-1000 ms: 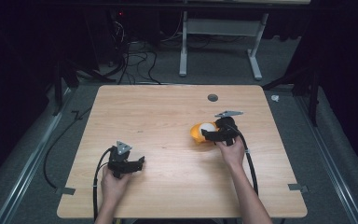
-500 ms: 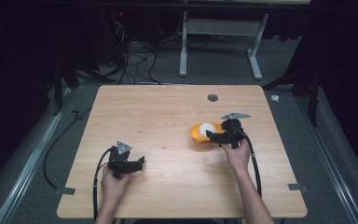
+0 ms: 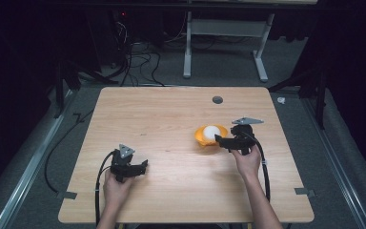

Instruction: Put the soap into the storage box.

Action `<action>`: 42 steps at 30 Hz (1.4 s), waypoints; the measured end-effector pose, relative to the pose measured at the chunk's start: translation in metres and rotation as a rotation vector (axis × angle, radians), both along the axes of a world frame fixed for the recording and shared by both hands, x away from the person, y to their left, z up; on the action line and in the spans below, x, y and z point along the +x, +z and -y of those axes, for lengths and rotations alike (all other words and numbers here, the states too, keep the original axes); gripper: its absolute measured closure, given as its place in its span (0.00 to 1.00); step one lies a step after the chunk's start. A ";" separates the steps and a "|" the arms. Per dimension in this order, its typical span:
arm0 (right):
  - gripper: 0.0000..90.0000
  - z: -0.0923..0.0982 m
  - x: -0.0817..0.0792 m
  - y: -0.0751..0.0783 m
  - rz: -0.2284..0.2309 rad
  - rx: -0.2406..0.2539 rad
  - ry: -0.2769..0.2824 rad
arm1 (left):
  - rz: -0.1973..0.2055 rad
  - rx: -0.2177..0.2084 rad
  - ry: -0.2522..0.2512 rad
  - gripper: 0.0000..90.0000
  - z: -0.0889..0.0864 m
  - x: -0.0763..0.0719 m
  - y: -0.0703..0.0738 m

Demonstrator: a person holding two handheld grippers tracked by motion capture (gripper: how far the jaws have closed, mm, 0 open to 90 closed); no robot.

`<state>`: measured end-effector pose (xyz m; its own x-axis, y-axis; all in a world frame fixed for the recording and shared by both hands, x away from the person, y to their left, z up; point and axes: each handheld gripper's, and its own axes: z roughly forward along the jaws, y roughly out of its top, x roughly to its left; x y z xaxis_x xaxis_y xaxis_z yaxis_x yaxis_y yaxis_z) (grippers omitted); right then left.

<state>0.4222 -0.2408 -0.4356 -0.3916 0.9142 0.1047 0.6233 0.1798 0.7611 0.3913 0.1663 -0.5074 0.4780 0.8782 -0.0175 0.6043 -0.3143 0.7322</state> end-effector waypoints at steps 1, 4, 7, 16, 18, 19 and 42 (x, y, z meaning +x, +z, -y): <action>0.27 0.001 -0.001 0.001 0.005 -0.001 0.002 | 0.000 0.000 0.000 0.22 0.000 0.000 0.000; 0.27 0.003 -0.004 0.003 0.008 0.001 -0.002 | 0.000 0.000 0.000 0.22 0.000 0.000 0.000; 0.27 0.005 -0.006 0.004 0.015 -0.002 -0.006 | 0.000 0.000 0.000 0.22 0.000 0.000 0.000; 0.27 0.014 -0.016 0.002 0.027 0.017 -0.033 | 0.000 0.000 0.000 0.22 0.000 0.000 0.000; 0.28 0.017 -0.018 0.003 0.030 0.015 -0.034 | 0.000 0.000 0.000 0.22 0.000 0.000 0.000; 0.27 0.019 -0.020 0.004 0.033 0.021 -0.042 | 0.000 0.000 0.000 0.22 0.000 0.000 0.000; 0.28 0.037 -0.043 0.003 0.045 0.033 -0.074 | 0.000 0.002 0.000 0.22 0.000 0.000 0.000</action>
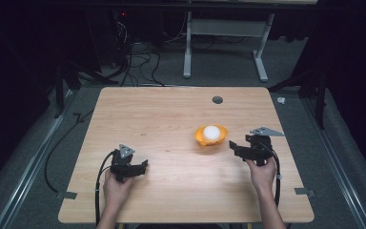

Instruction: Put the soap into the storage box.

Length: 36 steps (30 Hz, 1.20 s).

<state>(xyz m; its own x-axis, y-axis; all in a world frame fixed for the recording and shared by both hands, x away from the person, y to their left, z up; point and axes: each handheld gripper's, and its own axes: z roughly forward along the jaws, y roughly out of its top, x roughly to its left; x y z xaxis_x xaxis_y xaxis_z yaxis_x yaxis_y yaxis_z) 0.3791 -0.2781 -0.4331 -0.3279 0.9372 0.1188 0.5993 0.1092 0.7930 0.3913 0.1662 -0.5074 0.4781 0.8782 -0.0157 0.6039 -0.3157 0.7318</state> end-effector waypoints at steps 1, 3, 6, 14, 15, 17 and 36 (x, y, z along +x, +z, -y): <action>0.28 0.001 -0.001 0.000 -0.001 0.002 -0.002 | 0.000 0.000 0.001 0.22 0.000 0.000 0.000; 0.28 0.003 -0.003 -0.001 0.004 0.006 -0.004 | 0.000 0.000 0.001 0.22 0.000 0.000 0.000; 0.28 0.004 -0.004 -0.001 0.004 0.007 -0.007 | 0.000 0.000 0.000 0.22 0.000 0.000 0.000; 0.28 0.007 -0.011 -0.006 -0.005 0.007 -0.013 | 0.000 0.000 0.001 0.22 0.000 0.000 0.000; 0.28 0.007 -0.012 -0.007 -0.005 0.012 -0.016 | 0.000 0.000 0.001 0.22 0.000 0.000 0.000; 0.28 0.008 -0.014 -0.009 -0.009 0.015 -0.020 | 0.000 0.000 0.001 0.22 0.000 0.000 0.000; 0.28 0.010 -0.021 -0.022 -0.037 0.021 -0.020 | 0.000 0.000 0.001 0.22 0.000 0.000 0.000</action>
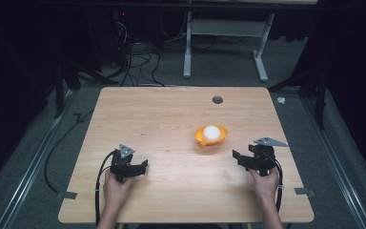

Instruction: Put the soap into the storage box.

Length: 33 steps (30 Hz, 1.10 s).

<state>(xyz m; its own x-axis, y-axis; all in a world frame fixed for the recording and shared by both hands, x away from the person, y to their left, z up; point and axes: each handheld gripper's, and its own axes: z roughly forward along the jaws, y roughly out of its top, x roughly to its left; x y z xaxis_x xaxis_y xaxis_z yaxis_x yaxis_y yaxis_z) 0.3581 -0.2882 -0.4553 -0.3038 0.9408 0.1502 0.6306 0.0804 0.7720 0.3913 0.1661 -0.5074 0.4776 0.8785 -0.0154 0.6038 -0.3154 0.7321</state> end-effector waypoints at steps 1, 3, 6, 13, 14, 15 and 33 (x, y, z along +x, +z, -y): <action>0.28 0.000 -0.001 -0.002 -0.004 0.002 -0.001 | 0.000 0.000 0.000 0.22 0.000 0.000 0.000; 0.28 0.000 0.000 -0.003 -0.006 -0.002 0.003 | 0.000 0.000 0.000 0.22 0.000 0.000 0.000; 0.28 0.000 -0.001 -0.006 -0.013 -0.002 0.004 | 0.000 0.000 0.000 0.22 0.000 0.000 0.000; 0.28 -0.001 -0.003 -0.010 -0.026 -0.009 -0.005 | 0.000 0.000 0.000 0.22 0.000 0.000 0.000; 0.28 -0.001 -0.003 -0.010 -0.026 -0.009 -0.005 | 0.000 0.000 0.000 0.22 0.000 0.000 0.000; 0.28 0.000 -0.004 -0.012 -0.030 -0.008 -0.004 | 0.000 0.000 0.000 0.22 0.000 0.000 0.000; 0.28 -0.007 -0.007 -0.027 -0.060 -0.069 -0.019 | 0.000 0.000 0.000 0.22 0.000 0.000 0.000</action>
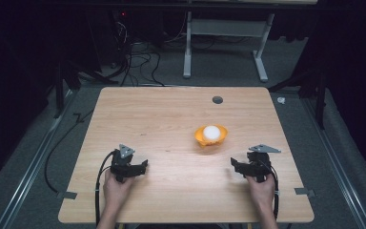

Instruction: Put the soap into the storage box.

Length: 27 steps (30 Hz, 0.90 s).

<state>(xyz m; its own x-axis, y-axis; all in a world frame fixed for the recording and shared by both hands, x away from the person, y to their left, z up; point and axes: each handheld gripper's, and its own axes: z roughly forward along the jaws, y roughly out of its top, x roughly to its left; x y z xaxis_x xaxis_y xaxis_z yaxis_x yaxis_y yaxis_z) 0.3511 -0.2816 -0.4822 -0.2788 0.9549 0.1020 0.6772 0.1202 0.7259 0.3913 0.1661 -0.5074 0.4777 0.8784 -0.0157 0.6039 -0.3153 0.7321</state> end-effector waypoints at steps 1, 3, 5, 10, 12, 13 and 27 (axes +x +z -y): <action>0.28 0.000 0.000 -0.001 -0.004 -0.002 0.000 | 0.000 0.000 0.000 0.22 0.000 0.000 0.000; 0.28 0.000 0.000 -0.002 -0.009 -0.002 0.000 | 0.000 0.000 0.000 0.22 0.000 0.000 0.000; 0.27 -0.001 -0.001 -0.004 -0.013 -0.010 0.000 | 0.000 0.000 0.000 0.22 0.000 0.000 0.000; 0.27 -0.003 -0.002 -0.007 -0.011 -0.016 0.000 | 0.000 0.000 0.000 0.22 0.000 0.000 0.000; 0.27 -0.004 -0.003 -0.009 -0.019 -0.017 0.000 | 0.000 0.000 0.000 0.22 0.000 0.000 0.000; 0.27 -0.004 -0.003 -0.009 -0.019 -0.017 0.000 | 0.000 0.000 0.000 0.22 0.000 0.000 0.000; 0.26 -0.017 -0.006 -0.020 0.013 -0.116 0.016 | 0.000 0.000 0.001 0.22 0.000 0.000 0.000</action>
<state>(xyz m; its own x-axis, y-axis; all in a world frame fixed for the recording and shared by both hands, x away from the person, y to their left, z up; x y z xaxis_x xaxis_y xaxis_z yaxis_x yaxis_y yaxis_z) 0.3455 -0.2648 -0.5025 -0.2948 0.9555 -0.0129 0.6648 0.2148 0.7155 0.3912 0.1661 -0.5074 0.4772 0.8787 -0.0157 0.6040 -0.3149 0.7321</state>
